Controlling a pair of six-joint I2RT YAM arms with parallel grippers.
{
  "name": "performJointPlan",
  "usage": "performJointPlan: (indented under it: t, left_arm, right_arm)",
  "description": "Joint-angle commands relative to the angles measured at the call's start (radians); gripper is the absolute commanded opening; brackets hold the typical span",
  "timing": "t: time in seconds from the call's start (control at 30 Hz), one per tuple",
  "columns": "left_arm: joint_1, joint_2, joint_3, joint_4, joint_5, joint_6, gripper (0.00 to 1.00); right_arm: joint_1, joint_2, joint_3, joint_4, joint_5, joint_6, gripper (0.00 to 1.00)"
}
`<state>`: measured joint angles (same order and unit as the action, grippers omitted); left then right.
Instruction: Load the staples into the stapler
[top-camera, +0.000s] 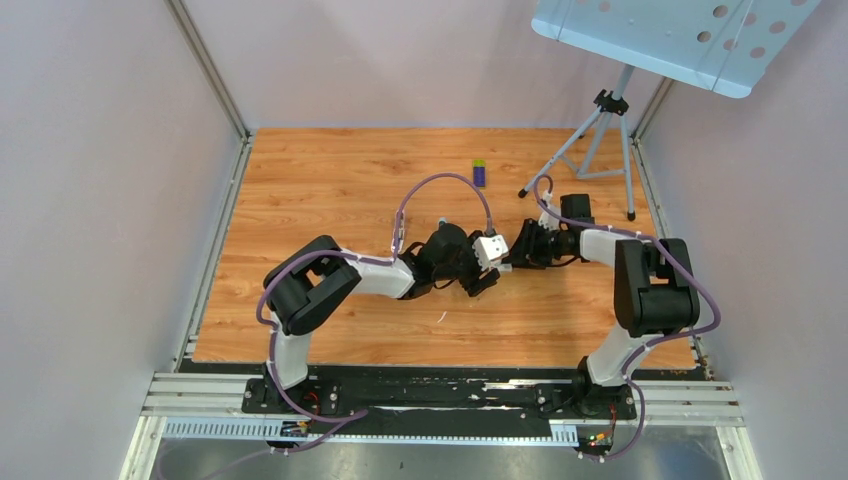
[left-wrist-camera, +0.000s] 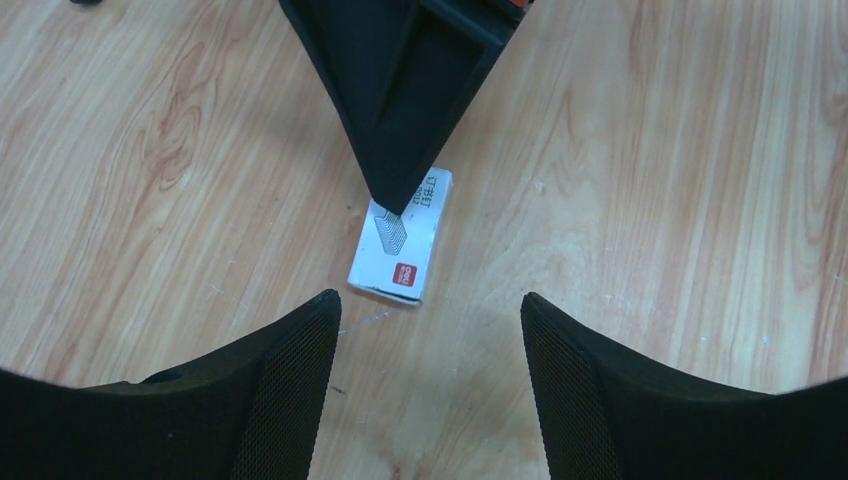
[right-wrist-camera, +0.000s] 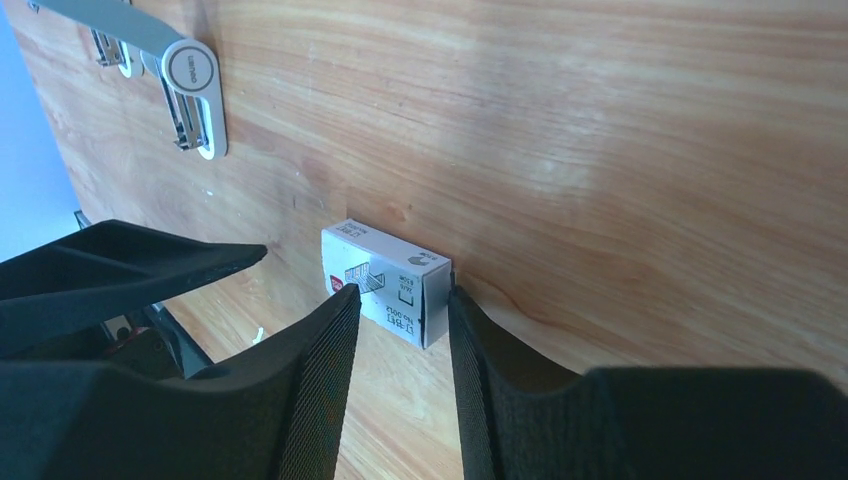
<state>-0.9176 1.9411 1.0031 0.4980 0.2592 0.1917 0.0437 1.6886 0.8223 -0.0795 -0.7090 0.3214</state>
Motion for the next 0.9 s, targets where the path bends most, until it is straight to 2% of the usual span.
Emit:
performJointPlan:
  t: [0.0, 0.43, 0.73, 0.87]
  left_arm:
    - [0.000, 0.029, 0.034, -0.052, 0.015, 0.065, 0.69]
    - [0.000, 0.100, 0.146, -0.216, 0.047, 0.168, 0.70]
    - [0.000, 0.126, 0.191, -0.270, 0.041, 0.166, 0.59]
    - [0.000, 0.136, 0.212, -0.281, 0.007, 0.147, 0.58]
  right_arm:
    - [0.033, 0.030, 0.032, 0.007, -0.046, -0.031, 0.41]
    - [0.061, 0.058, 0.060, 0.006, -0.056, -0.045, 0.38]
    - [0.061, 0.036, 0.054, 0.001, -0.050, -0.041, 0.37]
    - [0.060, 0.034, 0.048, 0.001, -0.051, -0.038, 0.36]
